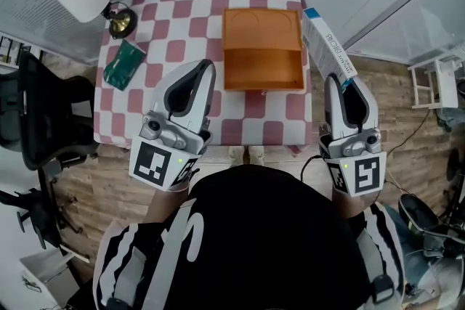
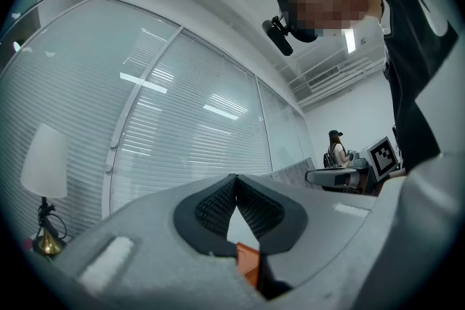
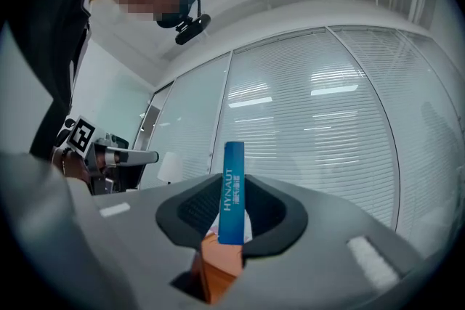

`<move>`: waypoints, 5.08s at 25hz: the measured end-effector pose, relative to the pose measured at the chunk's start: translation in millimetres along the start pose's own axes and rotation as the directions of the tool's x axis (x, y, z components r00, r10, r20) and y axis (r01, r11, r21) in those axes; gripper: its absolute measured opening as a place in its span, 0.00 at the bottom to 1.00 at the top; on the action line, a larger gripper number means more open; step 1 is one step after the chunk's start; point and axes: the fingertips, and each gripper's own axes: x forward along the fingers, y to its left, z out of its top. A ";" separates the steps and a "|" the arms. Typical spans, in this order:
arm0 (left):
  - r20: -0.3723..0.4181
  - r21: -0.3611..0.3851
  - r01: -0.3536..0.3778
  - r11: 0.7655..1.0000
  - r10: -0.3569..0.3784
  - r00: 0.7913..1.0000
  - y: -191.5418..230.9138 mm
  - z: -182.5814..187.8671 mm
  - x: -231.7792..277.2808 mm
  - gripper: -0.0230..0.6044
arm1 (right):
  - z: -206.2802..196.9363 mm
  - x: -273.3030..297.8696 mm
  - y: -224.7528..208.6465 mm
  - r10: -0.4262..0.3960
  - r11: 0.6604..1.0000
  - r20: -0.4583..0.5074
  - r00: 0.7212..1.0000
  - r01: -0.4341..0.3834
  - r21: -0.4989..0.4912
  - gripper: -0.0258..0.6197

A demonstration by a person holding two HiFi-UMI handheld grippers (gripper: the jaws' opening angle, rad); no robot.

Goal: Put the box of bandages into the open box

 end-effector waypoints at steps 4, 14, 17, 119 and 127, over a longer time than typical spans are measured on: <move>0.005 0.002 0.001 1.000 -0.001 1.000 -1.0 -1.2 0.8 0.04 | -6.0 6.0 10.4 0.036 0.999 -0.027 0.999 -0.036 -0.002 0.17; -0.025 -0.004 -0.026 1.000 0.026 0.999 4.3 -15.6 -7.3 0.04 | -30.7 11.2 29.5 0.121 0.986 -0.103 0.987 -0.131 -0.103 0.17; -0.023 -0.005 -0.033 0.999 0.033 0.999 3.9 -14.8 -8.1 0.04 | -37.6 10.6 33.5 0.142 0.978 -0.128 0.982 -0.159 -0.132 0.17; -0.086 0.035 -0.179 0.983 0.181 0.980 44.4 -20.6 -47.2 0.04 | -248.3 14.4 64.8 0.225 0.463 -0.687 0.691 -0.696 -0.549 0.17; -0.085 0.033 -0.192 0.981 0.194 0.977 46.3 -19.8 -48.7 0.04 | -256.3 16.9 60.7 0.210 0.467 -0.695 0.688 -0.695 -0.547 0.17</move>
